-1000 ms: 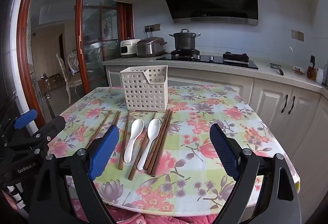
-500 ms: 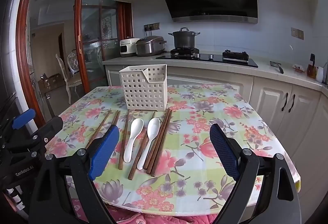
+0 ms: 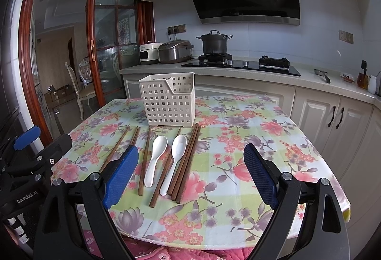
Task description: Organize utensils
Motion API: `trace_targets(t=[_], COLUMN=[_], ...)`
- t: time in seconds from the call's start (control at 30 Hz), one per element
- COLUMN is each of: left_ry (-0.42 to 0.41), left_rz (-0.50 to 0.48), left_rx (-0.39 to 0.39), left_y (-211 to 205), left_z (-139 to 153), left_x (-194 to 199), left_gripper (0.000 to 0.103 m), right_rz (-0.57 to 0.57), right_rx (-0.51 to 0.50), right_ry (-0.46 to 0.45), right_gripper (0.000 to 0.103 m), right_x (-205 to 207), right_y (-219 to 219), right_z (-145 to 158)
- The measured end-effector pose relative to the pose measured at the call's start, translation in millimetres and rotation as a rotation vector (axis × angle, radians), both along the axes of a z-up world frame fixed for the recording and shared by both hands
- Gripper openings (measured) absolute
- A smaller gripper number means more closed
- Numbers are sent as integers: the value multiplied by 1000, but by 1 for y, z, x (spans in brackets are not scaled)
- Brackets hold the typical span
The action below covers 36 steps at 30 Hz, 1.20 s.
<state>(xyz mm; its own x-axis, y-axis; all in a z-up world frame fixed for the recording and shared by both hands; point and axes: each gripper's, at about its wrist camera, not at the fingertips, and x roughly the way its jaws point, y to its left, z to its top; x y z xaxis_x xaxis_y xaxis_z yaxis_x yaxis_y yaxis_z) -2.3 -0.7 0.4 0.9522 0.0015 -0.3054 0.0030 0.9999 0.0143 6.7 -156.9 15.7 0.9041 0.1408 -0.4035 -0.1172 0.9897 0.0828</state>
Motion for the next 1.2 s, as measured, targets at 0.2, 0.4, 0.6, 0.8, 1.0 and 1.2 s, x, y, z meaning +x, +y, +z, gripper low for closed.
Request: trace_targets(t=[0.2, 0.4, 0.6, 0.8, 1.0, 1.2], left_ry=[0, 1, 1, 1, 1, 1], left_rz=[0, 0, 0, 0, 0, 0], left_rx=[0, 0, -1, -1, 0, -1], left_y=[0, 1, 1, 1, 1, 1], left_z=[0, 0, 1, 1, 1, 1], left_x=[0, 0, -1, -1, -1, -1], left_gripper=[99, 99, 99, 99, 99, 99], right_rz=[0, 0, 0, 0, 0, 0], right_rx=[2, 4, 4, 5, 6, 7], right_ry=[1, 3, 4, 5, 5, 6], right_gripper=[85, 85, 85, 85, 85, 85], right_x=[0, 0, 0, 0, 0, 0], right_y=[-1, -1, -2, -1, -2, -2], right_z=[1, 0, 2, 1, 2, 2])
